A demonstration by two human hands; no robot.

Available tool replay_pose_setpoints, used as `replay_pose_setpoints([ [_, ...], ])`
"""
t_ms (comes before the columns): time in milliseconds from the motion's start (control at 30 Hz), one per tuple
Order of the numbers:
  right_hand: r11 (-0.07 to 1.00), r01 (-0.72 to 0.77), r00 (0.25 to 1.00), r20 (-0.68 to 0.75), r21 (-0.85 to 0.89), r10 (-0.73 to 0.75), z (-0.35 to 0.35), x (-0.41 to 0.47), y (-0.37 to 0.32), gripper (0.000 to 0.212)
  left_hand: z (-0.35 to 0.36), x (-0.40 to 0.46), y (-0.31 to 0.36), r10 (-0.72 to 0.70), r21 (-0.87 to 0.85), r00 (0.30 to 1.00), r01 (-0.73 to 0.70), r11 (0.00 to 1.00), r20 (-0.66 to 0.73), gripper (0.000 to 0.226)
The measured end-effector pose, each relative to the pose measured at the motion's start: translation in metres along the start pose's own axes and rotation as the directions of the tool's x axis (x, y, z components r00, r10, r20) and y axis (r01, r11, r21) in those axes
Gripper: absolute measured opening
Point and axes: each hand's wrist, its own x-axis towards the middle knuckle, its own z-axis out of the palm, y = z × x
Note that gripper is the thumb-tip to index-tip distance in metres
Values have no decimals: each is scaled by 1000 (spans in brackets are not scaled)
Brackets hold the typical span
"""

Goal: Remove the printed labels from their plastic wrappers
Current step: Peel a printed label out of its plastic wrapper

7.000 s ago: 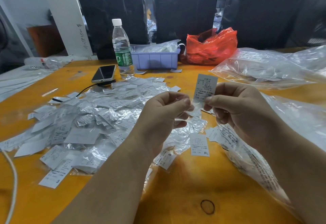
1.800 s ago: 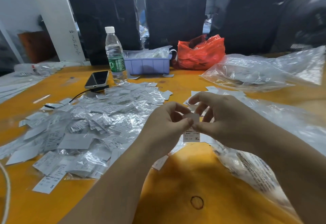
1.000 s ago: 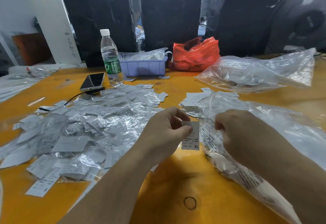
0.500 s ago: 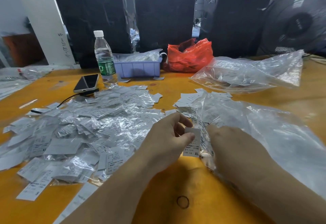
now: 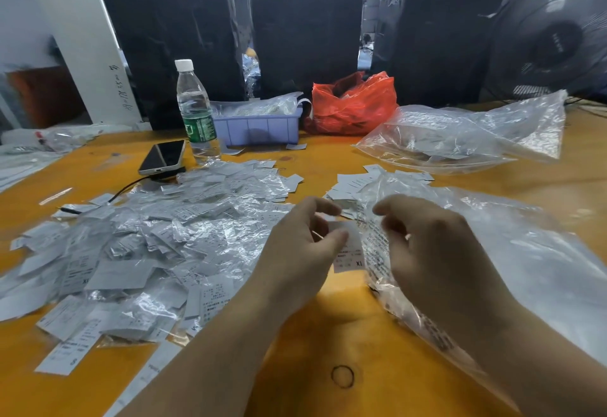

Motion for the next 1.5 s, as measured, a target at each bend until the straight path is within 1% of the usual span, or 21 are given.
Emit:
replay_pose_setpoints([
  [33, 991, -21, 999, -30, 135, 26, 0, 2, 1, 27, -3, 1, 1, -16, -21, 999, 16, 1000, -38, 19],
  [67, 960, -65, 997, -10, 273, 71, 0, 4, 2, 29, -6, 1, 2, -35, -46, 997, 32, 998, -73, 21],
  [133, 824, -173, 985, 112, 540, 133, -1, 9, 1, 40, -12, 2, 4, -50, -66, 990, 42, 997, -132, 23],
  [167, 747, -202, 979, 151, 633, 137, -2, 12, -1, 46, -14, 3, 5, -42, -53, 987, 34, 998, -156, 23],
  [267, 634, -218, 975, 193, 742, 108, -1, 27, -8, 52, -17, 2, 7, -23, -31, 981, 17, 999, -194, 25],
  [400, 422, -297, 952, 300, 857, 60, 6, 54, -17, 49, -17, 1, 9, -43, -58, 984, 33, 998, -174, 30],
  [467, 357, -316, 947, 317, 879, 56, 13, 60, -17, 47, -18, 2, 9, -55, -66, 984, 45, 997, -167, 31],
  [600, 364, -341, 939, 303, 867, 160, 29, 55, -9, 47, -19, 4, 13, -89, -140, 988, 71, 988, -125, 25],
  [700, 346, -361, 930, 308, 866, 199, 33, 53, -2, 45, -18, 5, 12, -87, -102, 994, 80, 992, -61, 33],
  [767, 331, -357, 931, 304, 874, 202, 33, 51, 1, 44, -17, 4, 10, -51, -70, 997, 47, 996, -53, 27],
  [833, 341, -351, 931, 288, 872, 222, 34, 47, 0, 40, -16, 3, 9, -41, -75, 997, 36, 997, -71, 21],
  [900, 300, -361, 922, 290, 883, 256, 35, 45, 0, 31, -16, 3, 8, -51, -108, 993, 39, 993, -108, 21],
  [967, 262, -409, 900, 339, 874, 275, 32, 45, -2, 18, -16, 4, 8, -66, -152, 987, 43, 987, -149, 19],
  [1000, 262, -449, 884, 383, 854, 267, 31, 45, -2, 26, -17, 3, 9, -69, -166, 984, 41, 985, -166, 18],
  [1067, 326, -519, 855, 469, 790, 222, 30, 44, -3, 43, -17, 2, 9, -66, -178, 979, 32, 984, -190, 16],
  [1100, 379, -534, 845, 496, 756, 200, 30, 43, -4, 42, -17, 1, 9, -62, -178, 979, 26, 984, -195, 16],
  [1133, 427, -528, 845, 503, 734, 181, 31, 42, -6, 34, -17, 0, 9, -56, -177, 979, 21, 984, -197, 16],
  [1200, 474, -490, 868, 459, 732, 188, 32, 41, -9, 14, -17, 0, 10, -54, -173, 980, 20, 985, -192, 17],
  [1233, 478, -470, 881, 430, 742, 200, 32, 40, -10, 10, -17, 1, 10, -57, -173, 981, 25, 985, -185, 17],
  [1367, 459, -426, 903, 342, 780, 258, 31, 40, -9, 15, -17, 3, 10, -89, -214, 981, 51, 976, -171, 16],
  [1500, 391, -426, 902, 350, 816, 251, 28, 43, -9, 22, -22, 5, 11, -146, -311, 973, 85, 947, -178, 10],
])
